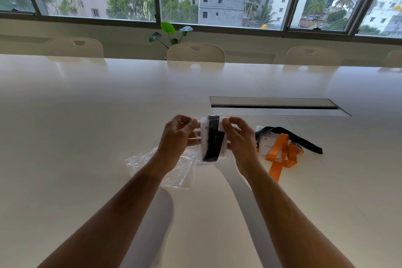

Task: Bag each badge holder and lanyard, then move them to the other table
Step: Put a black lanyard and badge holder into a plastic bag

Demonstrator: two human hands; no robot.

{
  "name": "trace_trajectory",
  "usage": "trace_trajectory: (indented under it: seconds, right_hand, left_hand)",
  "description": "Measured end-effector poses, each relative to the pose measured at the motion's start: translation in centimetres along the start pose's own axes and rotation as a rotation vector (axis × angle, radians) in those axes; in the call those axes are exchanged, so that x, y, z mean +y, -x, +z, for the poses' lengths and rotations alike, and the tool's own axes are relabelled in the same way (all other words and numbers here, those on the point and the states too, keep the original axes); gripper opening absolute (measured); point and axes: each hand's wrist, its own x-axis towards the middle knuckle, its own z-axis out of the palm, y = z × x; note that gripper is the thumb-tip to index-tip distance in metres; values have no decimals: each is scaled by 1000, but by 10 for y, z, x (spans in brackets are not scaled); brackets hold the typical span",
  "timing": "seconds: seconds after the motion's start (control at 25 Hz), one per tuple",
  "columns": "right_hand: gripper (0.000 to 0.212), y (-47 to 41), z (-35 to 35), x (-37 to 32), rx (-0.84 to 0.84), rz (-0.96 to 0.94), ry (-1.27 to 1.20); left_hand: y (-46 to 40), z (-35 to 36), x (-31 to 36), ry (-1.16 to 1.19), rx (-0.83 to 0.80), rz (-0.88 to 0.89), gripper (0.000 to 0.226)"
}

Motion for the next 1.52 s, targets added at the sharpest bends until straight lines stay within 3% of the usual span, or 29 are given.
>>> trace_trajectory:
  seconds: [0.4,0.8,0.96,1.16,1.36,1.52]
  right_hand:
    - [12,-3,0,-2,66,5,-46]
    - [24,-5,-2,-13,27,27,-76]
    - [22,-6,0,-12,31,0,-17]
    - [27,-4,2,-9,36,-29,19]
    - [18,-2,5,-8,56,-32,40]
    - [15,0,3,-12,-42,-11,-6]
  left_hand:
    - [-3,4,-1,-54,43,20,9]
    - [-5,2,3,-35,4,49,10]
    - [-1,4,4,-67,-17,68,23]
    - [-1,3,5,-31,-1,-5,11]
    - [-4,-2,12,19,50,-54,3]
    - [-4,-2,13,-42,70,-18,2]
